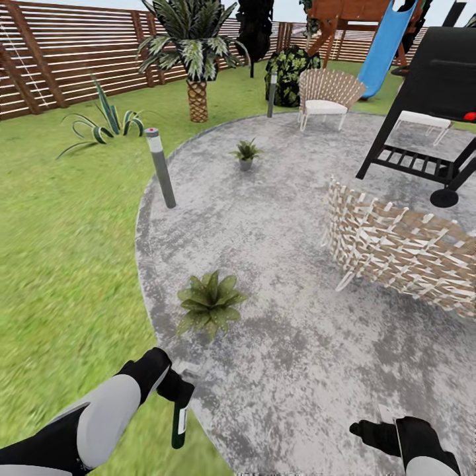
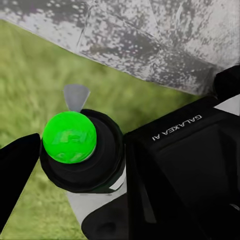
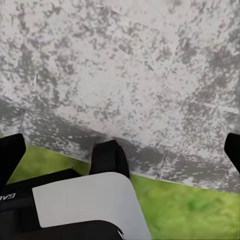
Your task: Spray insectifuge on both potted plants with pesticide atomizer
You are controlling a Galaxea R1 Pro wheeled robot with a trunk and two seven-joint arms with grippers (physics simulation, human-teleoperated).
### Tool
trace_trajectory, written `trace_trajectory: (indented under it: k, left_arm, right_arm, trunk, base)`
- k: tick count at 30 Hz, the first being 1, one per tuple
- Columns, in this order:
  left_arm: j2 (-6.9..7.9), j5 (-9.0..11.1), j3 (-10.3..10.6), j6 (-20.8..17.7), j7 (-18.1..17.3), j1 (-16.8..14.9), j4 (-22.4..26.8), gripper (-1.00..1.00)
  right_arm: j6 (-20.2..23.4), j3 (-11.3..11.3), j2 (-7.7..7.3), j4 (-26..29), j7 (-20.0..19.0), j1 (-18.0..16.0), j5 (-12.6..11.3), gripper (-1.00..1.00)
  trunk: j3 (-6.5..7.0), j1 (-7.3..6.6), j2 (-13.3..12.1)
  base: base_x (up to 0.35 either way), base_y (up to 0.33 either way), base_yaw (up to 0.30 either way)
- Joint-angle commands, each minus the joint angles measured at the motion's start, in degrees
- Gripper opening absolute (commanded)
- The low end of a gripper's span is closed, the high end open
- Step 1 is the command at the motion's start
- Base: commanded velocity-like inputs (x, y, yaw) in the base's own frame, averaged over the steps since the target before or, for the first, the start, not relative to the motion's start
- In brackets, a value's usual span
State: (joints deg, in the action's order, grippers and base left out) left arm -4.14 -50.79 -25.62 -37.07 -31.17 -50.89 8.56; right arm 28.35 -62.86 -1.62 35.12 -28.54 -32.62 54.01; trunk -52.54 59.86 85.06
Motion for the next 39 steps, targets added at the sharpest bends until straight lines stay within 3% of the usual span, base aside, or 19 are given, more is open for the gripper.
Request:
trace_trajectory:
  k: [1, 16, 33, 39]
  left_arm:
    - [-0.02, -0.6, -0.5, -0.1, -0.4, 0.0, 0.1, -1.0]
    - [0.18, -0.5, -0.5, 3.8, -0.4, 0.0, 0.2, -1.0]
    - [0.57, -0.4, -0.6, 4.0, -0.3, 0.1, 0.1, -1.0]
    - [0.42, -0.1, -0.6, 6.5, -0.4, 0.1, 0.0, -1.0]
  right_arm:
    - [0.0, -0.3, 0.04, 0.1, -0.6, -0.1, 0.6, 1.0]
    - [0.0, -0.4, 0.02, 0.2, -0.6, -0.1, 0.6, 1.0]
    - [0.2, -0.4, 0.04, 0.1, -0.6, -0.1, 0.6, 1.0]
    - [0.2, -0.4, 0.04, 0.0, -0.6, -0.1, 0.6, 1.0]
  trunk:
    - [-0.04, -0.03, 0.0]
    - [-0.04, -0.03, 0.0]
    - [0.33, -0.03, 0.0]
    - [0.84, -0.03, 0.0]
  base:
    - [-0.296, 0.18, 0.0]
    - [-0.245, 0.145, 0.0]
    - [-0.014, 0.004, 0.004]
    - [0.0, 0.0, 0.001]
